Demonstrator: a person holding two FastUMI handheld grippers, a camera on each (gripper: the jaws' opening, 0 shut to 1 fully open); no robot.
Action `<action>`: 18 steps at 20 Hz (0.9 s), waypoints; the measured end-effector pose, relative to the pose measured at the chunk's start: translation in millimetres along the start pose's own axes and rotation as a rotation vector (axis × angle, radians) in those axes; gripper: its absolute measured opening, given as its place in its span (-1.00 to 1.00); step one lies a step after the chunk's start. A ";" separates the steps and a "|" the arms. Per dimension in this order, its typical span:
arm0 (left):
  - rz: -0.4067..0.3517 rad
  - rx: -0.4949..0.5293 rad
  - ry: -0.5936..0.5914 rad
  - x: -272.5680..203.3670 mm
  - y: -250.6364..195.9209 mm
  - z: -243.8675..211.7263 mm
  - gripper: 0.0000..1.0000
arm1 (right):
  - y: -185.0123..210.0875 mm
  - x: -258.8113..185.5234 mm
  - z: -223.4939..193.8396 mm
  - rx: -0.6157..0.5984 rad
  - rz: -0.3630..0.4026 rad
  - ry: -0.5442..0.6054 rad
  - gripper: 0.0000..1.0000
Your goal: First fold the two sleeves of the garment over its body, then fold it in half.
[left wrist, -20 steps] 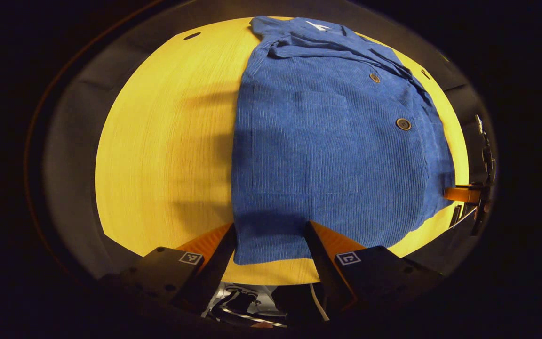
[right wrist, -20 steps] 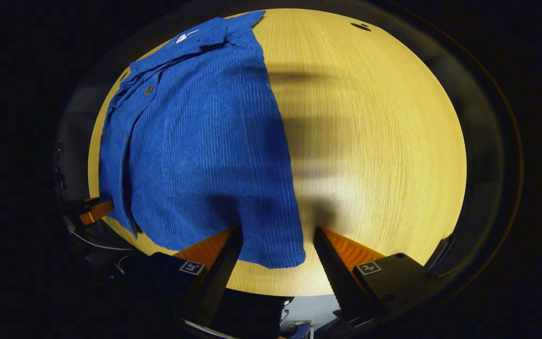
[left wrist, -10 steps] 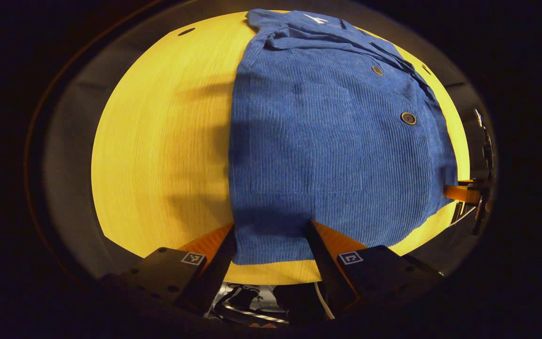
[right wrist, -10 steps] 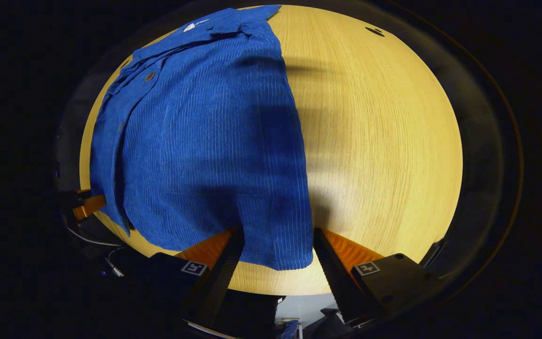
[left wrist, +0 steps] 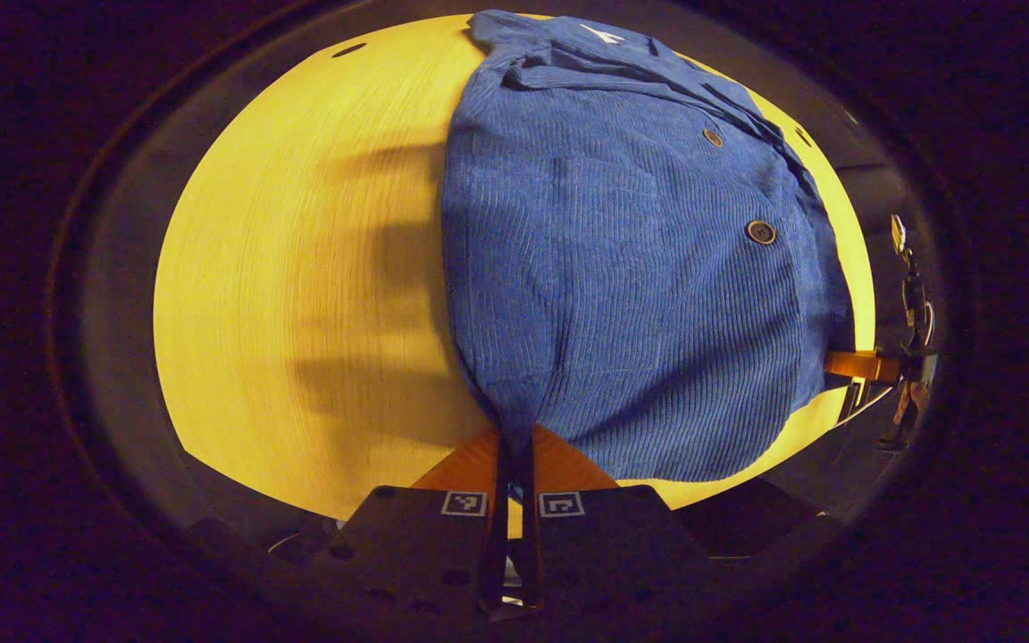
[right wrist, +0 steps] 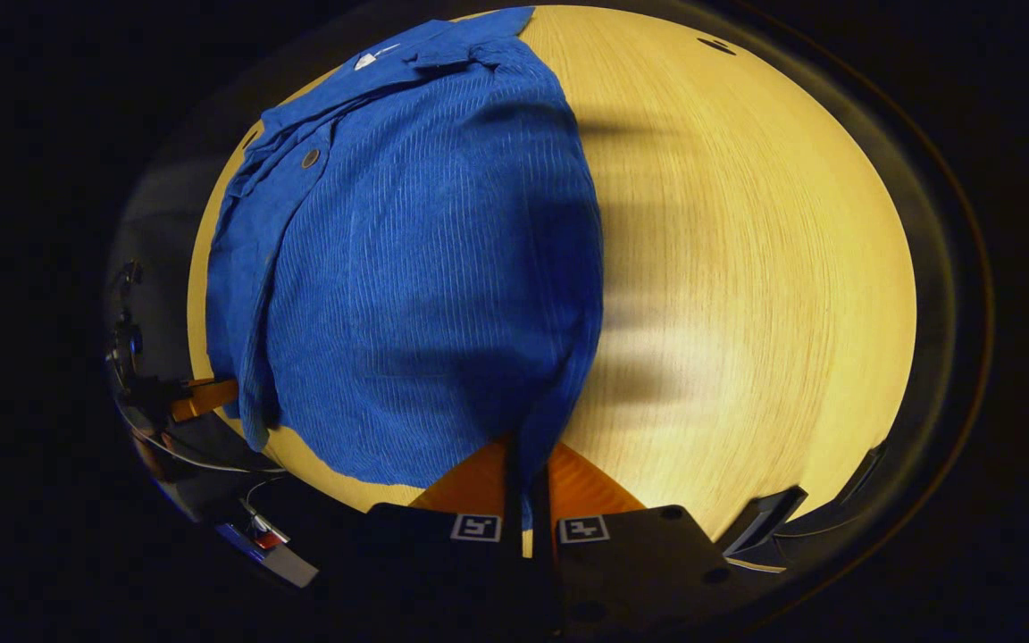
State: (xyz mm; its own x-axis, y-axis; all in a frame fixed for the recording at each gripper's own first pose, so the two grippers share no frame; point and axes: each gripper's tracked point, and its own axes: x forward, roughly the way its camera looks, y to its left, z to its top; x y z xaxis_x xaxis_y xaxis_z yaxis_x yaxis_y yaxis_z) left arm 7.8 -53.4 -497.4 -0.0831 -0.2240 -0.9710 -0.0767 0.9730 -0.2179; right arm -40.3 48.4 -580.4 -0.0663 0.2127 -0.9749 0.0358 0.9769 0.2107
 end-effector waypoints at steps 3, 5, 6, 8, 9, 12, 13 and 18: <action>-0.040 0.028 -0.038 -12.2 -3.0 -1.7 -0.90 | 3.2 -6.1 -0.1 0.021 0.025 -0.022 -0.89; -0.078 0.076 -0.089 -28.3 -11.6 0.2 -0.90 | 10.8 -22.0 1.6 0.039 0.061 -0.049 -0.89; -0.094 0.092 -0.112 -38.6 -14.1 1.3 -0.90 | 16.2 -32.9 1.7 0.054 0.086 -0.063 -0.89; -0.143 0.096 -0.153 -61.3 -20.9 8.5 -0.91 | 28.0 -56.6 10.4 0.080 0.126 -0.110 -0.89; -0.173 0.091 -0.171 -73.3 -23.8 11.5 -0.90 | 30.9 -69.4 15.0 0.086 0.137 -0.143 -0.89; -0.236 0.100 -0.226 -104.9 -30.6 23.5 -0.90 | 47.1 -114.2 34.2 0.104 0.166 -0.258 -0.90; -0.237 0.114 -0.251 -113.9 -31.5 29.9 -0.90 | 53.8 -128.1 41.5 0.107 0.174 -0.298 -0.89; -0.259 0.160 -0.345 -171.6 -41.3 81.9 -0.90 | 79.2 -182.3 88.7 0.125 0.188 -0.450 -0.89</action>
State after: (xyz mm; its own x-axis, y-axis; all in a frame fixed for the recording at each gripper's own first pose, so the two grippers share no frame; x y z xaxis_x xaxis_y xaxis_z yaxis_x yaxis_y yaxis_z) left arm 106.6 -50.6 -329.8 0.2564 -0.4559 -0.8523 0.1057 0.8897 -0.4441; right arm 63.1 85.2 -392.4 0.3880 0.3278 -0.8614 0.1266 0.9068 0.4021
